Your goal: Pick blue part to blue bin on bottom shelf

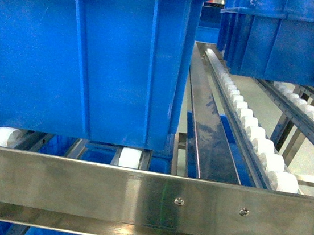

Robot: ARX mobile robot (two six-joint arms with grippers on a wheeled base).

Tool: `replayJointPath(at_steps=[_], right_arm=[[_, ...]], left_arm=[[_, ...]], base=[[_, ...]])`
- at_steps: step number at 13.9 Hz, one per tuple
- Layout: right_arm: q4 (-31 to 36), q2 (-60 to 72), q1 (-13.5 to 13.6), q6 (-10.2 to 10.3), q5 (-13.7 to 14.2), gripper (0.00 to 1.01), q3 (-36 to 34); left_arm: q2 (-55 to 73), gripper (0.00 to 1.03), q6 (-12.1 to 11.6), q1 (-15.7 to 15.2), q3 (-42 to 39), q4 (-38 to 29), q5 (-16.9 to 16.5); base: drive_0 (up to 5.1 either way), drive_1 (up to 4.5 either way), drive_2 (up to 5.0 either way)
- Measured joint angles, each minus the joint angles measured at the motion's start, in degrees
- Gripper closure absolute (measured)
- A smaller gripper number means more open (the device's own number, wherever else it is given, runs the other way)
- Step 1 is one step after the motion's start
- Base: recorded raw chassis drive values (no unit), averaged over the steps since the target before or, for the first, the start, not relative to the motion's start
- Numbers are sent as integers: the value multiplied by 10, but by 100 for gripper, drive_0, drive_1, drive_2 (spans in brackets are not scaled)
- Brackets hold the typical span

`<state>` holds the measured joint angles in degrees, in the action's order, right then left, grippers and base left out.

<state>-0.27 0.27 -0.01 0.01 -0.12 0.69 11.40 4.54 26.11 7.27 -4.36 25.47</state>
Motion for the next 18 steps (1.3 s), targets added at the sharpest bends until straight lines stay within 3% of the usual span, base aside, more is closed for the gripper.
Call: replayJointPath(at_steps=[18], right_arm=[[-1,0,0,0,0,3,0]], left_arm=[[0,60,0,0,0,1,0]], base=[[1,-33,34]])
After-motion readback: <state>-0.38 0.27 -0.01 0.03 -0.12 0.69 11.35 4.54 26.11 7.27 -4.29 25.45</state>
